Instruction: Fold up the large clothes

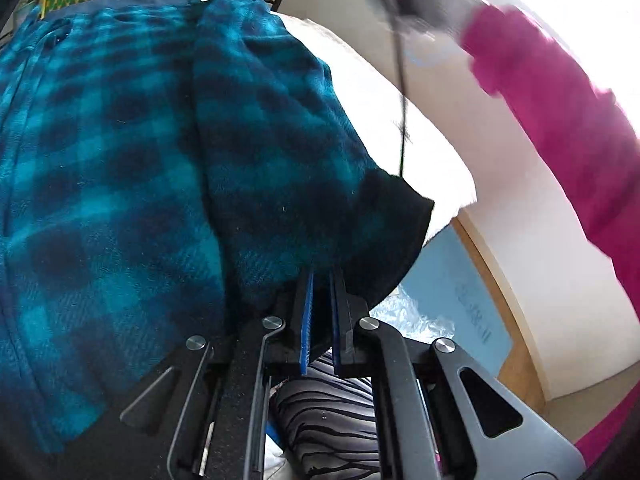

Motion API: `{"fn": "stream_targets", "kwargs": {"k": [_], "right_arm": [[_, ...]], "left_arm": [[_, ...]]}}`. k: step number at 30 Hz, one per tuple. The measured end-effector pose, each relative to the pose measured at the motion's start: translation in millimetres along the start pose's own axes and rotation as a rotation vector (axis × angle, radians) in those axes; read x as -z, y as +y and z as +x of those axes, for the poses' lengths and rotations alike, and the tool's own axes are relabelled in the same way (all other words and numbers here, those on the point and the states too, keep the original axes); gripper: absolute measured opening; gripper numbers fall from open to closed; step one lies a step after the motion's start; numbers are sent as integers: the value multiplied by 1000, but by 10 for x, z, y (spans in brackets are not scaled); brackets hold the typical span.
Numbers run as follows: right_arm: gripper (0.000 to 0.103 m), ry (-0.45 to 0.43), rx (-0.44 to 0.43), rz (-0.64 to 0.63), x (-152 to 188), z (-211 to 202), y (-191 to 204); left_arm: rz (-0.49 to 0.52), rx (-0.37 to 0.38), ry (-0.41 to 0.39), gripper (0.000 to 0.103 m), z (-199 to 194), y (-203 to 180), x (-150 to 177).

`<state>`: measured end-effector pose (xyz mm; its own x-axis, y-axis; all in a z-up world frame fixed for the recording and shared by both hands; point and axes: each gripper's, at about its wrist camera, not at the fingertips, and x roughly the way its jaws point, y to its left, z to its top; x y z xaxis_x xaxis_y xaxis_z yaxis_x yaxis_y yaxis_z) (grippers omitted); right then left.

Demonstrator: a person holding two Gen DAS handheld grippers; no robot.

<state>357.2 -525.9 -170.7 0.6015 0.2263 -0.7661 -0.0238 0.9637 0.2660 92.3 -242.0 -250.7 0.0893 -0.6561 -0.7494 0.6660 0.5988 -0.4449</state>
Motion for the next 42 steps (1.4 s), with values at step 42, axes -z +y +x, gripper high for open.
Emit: {"fn": "stream_targets", "kwargs": {"k": [42], "right_arm": [[32, 91, -272, 107, 3166, -953, 110]], "left_arm": [[37, 31, -100, 4, -162, -341, -241]]}}
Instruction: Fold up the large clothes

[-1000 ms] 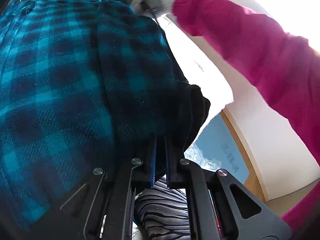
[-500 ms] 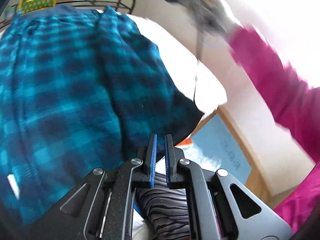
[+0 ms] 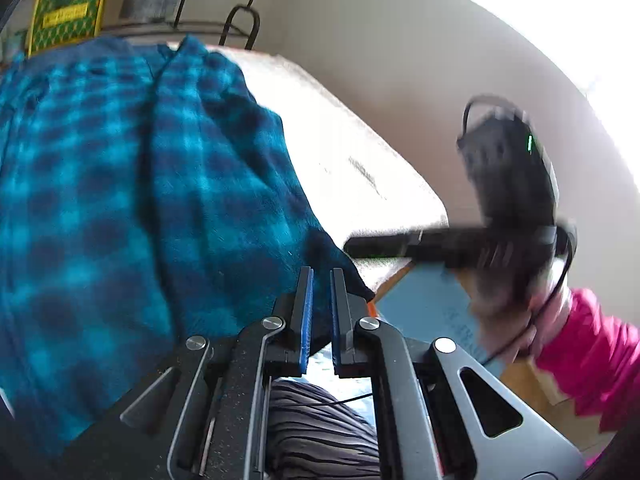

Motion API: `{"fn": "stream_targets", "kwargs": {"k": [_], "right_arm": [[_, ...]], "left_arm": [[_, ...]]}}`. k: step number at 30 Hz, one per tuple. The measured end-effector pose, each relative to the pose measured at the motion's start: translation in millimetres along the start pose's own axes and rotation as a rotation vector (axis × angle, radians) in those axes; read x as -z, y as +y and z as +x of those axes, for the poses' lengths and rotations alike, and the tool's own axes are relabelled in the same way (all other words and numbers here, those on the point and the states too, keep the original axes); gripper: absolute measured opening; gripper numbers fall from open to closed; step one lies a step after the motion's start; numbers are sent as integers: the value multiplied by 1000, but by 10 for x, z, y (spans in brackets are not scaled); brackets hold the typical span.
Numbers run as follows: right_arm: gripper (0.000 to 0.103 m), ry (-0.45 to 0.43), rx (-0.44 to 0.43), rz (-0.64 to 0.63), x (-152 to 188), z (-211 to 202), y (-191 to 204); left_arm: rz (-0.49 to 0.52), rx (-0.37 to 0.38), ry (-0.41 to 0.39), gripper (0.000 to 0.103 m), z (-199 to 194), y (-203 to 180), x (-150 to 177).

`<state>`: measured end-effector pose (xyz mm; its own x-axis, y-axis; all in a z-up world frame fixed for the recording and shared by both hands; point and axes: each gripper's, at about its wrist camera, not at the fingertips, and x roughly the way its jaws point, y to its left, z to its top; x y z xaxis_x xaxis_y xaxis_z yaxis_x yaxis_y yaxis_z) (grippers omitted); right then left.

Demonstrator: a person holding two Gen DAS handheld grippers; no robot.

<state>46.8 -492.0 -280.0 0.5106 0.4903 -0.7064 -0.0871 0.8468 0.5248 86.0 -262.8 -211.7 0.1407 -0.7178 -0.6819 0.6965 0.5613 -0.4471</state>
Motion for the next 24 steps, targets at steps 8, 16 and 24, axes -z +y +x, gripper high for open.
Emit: {"fn": "stream_targets", "kwargs": {"k": [8, 16, 24], "right_arm": [[33, -9, 42, 7, 378, -228, -133], [42, -241, 145, 102, 371, -971, -420], [49, -294, 167, 126, 160, -1152, -624]], "left_arm": [[57, -62, 22, 56, 113, -206, 94], [219, -163, 108, 65, 631, -659, 112], [291, -305, 137, 64, 973, -635, 125]]}}
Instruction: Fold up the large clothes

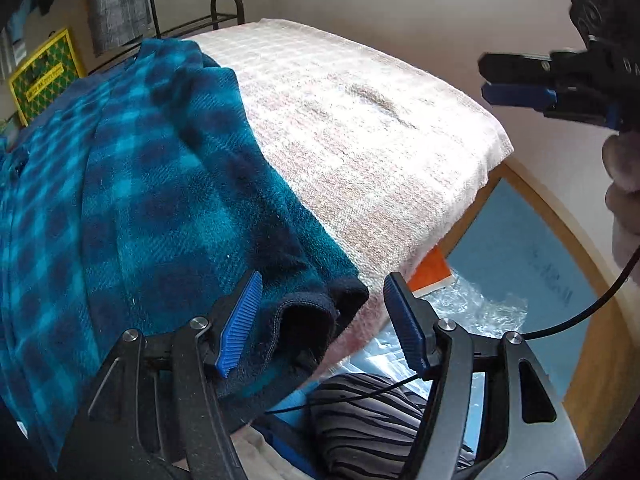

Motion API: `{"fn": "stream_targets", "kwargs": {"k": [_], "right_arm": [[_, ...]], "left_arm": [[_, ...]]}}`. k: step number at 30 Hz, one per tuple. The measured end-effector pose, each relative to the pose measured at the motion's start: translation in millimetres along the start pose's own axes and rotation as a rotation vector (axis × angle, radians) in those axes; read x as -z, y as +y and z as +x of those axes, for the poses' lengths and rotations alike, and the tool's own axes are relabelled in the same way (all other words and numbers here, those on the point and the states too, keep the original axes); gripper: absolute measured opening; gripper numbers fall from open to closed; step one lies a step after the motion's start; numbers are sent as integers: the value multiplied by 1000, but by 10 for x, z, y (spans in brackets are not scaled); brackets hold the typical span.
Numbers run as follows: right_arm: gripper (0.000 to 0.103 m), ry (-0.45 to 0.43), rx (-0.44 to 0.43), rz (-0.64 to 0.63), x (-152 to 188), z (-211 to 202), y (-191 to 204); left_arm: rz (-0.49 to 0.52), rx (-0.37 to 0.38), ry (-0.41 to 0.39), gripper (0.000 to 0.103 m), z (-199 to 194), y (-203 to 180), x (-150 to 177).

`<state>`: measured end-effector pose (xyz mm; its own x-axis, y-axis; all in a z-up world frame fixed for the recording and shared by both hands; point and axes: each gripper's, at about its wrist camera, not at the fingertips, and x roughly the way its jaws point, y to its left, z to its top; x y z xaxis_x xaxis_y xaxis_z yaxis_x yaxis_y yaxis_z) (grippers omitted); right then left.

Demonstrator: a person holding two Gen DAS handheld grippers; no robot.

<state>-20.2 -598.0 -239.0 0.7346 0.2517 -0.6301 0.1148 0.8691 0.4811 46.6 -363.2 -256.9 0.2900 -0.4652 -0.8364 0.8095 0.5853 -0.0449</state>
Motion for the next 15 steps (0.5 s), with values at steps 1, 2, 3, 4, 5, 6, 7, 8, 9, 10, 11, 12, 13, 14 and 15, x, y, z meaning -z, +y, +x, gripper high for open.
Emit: {"fn": "stream_targets", "kwargs": {"k": [1, 2, 3, 4, 5, 6, 7, 8, 9, 10, 11, 12, 13, 14, 15], "right_arm": [[51, 5, -5, 0, -19, 10, -9], [52, 12, -14, 1, -50, 52, -2], [54, 19, -25, 2, -86, 105, 10], [58, 20, -34, 5, -110, 121, 10], [61, 20, -41, 11, -142, 169, 13], [62, 19, -49, 18, -182, 235, 16], [64, 22, -55, 25, -216, 280, 17], [65, 28, -61, 36, -275, 366, 11], [66, 33, -68, 48, -325, 442, 4], [67, 39, -87, 66, -393, 551, -3], [67, 49, -113, 92, -477, 691, -16], [67, 56, -130, 112, -527, 785, -23], [67, 67, -160, 146, -616, 953, -33], [67, 75, -184, 177, -693, 1102, -46], [67, 83, -197, 209, -773, 1270, -55]], "left_arm": [[10, -6, -8, 52, 2, 1, 7], [16, -22, -20, 36, -7, 26, 9], [-8, 1, -23, 28, -23, 92, -3], [-57, 48, -20, 13, -58, 180, -14], [-94, 74, -19, 11, -85, 245, -32], [-133, 99, -32, 11, -144, 314, -41], [-163, 120, -58, 10, -233, 365, -47], [-191, 137, -85, 10, -337, 406, -51], [-225, 153, -121, 10, -468, 448, -49], [-243, 161, -141, 10, -541, 473, -48], [-268, 170, -167, 10, -629, 508, -44], [-290, 176, -187, 10, -699, 538, -51], [-310, 183, -204, 10, -755, 571, -47], [-324, 191, -211, 10, -772, 608, -58], [-333, 197, -215, 10, -784, 623, -58]]}}
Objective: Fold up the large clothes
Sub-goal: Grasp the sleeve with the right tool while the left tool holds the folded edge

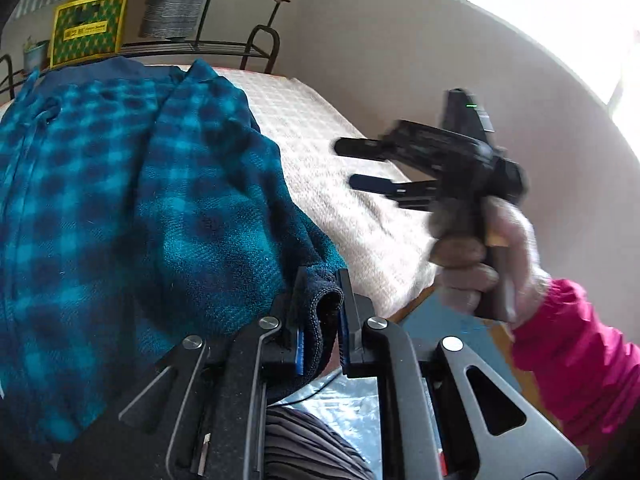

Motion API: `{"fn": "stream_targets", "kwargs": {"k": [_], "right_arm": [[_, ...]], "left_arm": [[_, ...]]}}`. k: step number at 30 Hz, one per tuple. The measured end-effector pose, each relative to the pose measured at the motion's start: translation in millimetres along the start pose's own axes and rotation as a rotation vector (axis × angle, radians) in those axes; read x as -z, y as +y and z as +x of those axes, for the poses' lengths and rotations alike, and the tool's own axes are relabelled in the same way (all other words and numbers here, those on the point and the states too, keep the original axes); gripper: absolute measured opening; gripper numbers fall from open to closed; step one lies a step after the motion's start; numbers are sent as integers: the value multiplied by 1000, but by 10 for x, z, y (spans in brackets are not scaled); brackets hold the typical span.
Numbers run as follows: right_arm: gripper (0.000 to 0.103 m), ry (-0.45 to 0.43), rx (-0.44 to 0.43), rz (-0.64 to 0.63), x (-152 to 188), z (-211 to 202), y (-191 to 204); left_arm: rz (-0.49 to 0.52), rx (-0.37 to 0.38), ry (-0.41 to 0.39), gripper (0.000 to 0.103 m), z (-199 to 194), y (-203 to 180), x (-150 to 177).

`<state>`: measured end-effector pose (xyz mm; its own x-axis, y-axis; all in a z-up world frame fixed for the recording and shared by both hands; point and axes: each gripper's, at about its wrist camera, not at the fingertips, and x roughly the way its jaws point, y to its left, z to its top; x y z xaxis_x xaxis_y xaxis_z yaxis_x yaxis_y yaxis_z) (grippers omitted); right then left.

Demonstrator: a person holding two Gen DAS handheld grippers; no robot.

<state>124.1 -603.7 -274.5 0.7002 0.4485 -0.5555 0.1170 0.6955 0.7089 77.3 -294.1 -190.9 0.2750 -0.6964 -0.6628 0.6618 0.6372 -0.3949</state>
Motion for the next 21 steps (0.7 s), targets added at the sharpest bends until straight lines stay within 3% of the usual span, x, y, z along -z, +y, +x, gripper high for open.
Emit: {"fn": "stream_targets", "kwargs": {"k": [6, 10, 12, 14, 16, 21], "right_arm": [[67, 26, -69, 141, -290, 763, -22], [63, 10, -48, 157, -449, 1066, 1], [55, -1, -64, 189, -524, 1169, -4], [26, 23, -84, 203, -572, 1289, 17], [16, 70, -72, 185, -578, 1411, 110], [9, 85, 70, 9, -615, 1450, 605]], "left_arm": [[-57, 33, -19, 10, -79, 83, -29], [-55, 56, -12, 10, -106, 98, -30], [-64, 64, -10, 10, -104, 121, -16], [-76, 74, -7, 10, -103, 149, 11], [-91, 84, -9, 10, -113, 182, 40], [-149, 124, -21, 10, -183, 293, 119]]}}
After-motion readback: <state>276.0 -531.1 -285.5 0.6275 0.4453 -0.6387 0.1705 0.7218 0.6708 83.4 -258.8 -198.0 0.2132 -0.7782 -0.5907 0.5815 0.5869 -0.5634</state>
